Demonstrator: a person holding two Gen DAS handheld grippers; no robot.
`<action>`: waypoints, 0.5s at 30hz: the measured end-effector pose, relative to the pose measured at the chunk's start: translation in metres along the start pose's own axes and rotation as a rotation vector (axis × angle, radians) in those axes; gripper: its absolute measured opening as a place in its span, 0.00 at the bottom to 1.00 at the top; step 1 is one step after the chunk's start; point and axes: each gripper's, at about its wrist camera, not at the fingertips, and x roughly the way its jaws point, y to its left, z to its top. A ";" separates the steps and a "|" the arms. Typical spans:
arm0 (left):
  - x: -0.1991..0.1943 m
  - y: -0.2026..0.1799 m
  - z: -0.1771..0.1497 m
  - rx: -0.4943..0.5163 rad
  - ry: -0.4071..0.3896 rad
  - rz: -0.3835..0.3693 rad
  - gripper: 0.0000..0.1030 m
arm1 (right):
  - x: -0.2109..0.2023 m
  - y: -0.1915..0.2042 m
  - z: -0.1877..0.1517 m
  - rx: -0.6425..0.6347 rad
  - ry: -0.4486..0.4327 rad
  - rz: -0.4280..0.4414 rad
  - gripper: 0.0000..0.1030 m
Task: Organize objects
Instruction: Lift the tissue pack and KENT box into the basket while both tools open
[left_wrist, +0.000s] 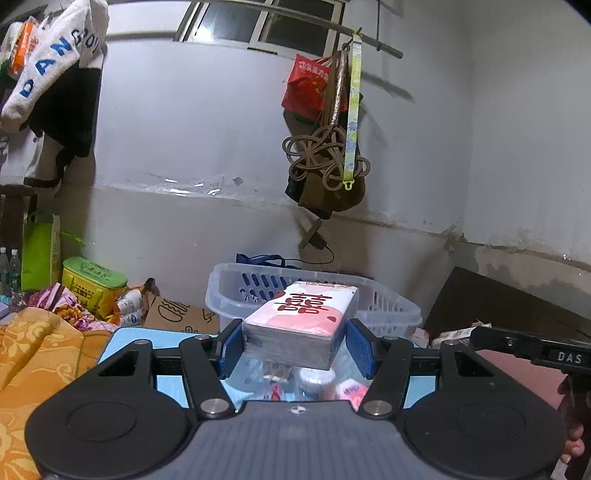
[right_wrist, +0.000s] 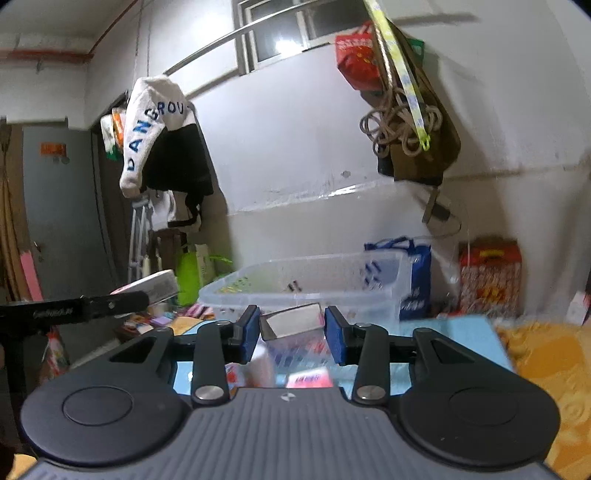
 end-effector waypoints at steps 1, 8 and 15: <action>0.007 0.001 0.005 -0.009 0.006 0.002 0.61 | 0.004 0.003 0.005 -0.015 -0.001 0.002 0.41; 0.065 0.002 0.056 0.002 0.033 0.024 0.61 | 0.070 0.001 0.051 -0.093 0.050 -0.040 0.41; 0.150 -0.005 0.075 0.020 0.163 0.077 0.61 | 0.148 -0.023 0.061 -0.070 0.168 -0.084 0.41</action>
